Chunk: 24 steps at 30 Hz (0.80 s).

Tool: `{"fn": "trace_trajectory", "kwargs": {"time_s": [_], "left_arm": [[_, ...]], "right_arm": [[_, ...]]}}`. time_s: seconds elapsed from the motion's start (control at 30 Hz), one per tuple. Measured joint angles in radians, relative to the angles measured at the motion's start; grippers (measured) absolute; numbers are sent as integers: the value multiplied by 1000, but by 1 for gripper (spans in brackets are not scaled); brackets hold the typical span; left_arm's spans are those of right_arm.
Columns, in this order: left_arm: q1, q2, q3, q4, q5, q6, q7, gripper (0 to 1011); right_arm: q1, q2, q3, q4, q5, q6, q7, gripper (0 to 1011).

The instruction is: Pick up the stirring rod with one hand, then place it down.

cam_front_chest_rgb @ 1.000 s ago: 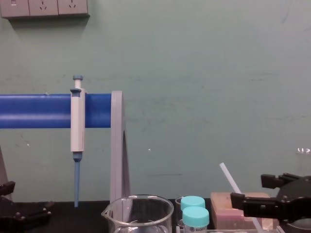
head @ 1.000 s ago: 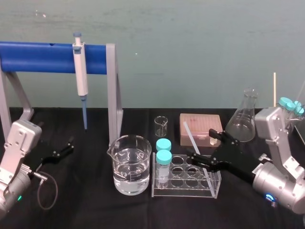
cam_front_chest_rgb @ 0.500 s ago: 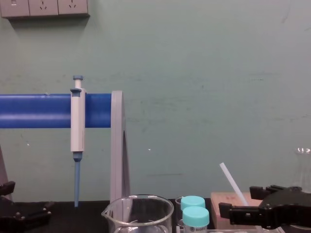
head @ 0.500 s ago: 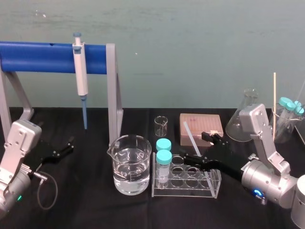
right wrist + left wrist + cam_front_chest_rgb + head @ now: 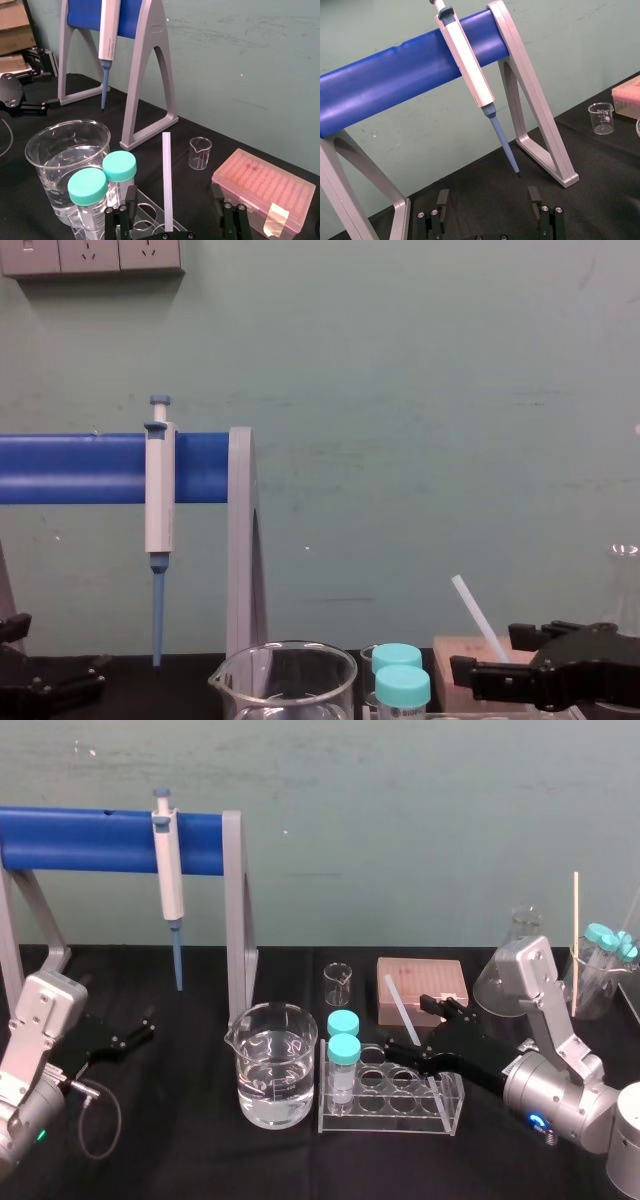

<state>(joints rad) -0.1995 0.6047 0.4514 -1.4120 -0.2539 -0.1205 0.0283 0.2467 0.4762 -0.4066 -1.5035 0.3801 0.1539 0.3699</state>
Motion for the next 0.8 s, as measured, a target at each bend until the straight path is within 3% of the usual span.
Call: {"fn": "trace_trajectory", "kwargs": {"time_s": [0.2,0.27,0.47,0.5,0.8], "left_arm": [[0,0,0,0,0,0,0,1000],[0,0,0,0,0,0,0,1000],[0,0,0,0,0,0,0,1000],[0,0,0,0,0,0,0,1000],[0,0,0,0,0,0,0,1000]], "right_arm": [[-2,1,1,-2,3,0,0,813],[-2,2,1,-2,4,0,0,717],[-2,2,1,-3,5,0,0,567],[-3,2,2,-4,5,0,0,497],[-3,3,2,-5,7,0,1,222]]}}
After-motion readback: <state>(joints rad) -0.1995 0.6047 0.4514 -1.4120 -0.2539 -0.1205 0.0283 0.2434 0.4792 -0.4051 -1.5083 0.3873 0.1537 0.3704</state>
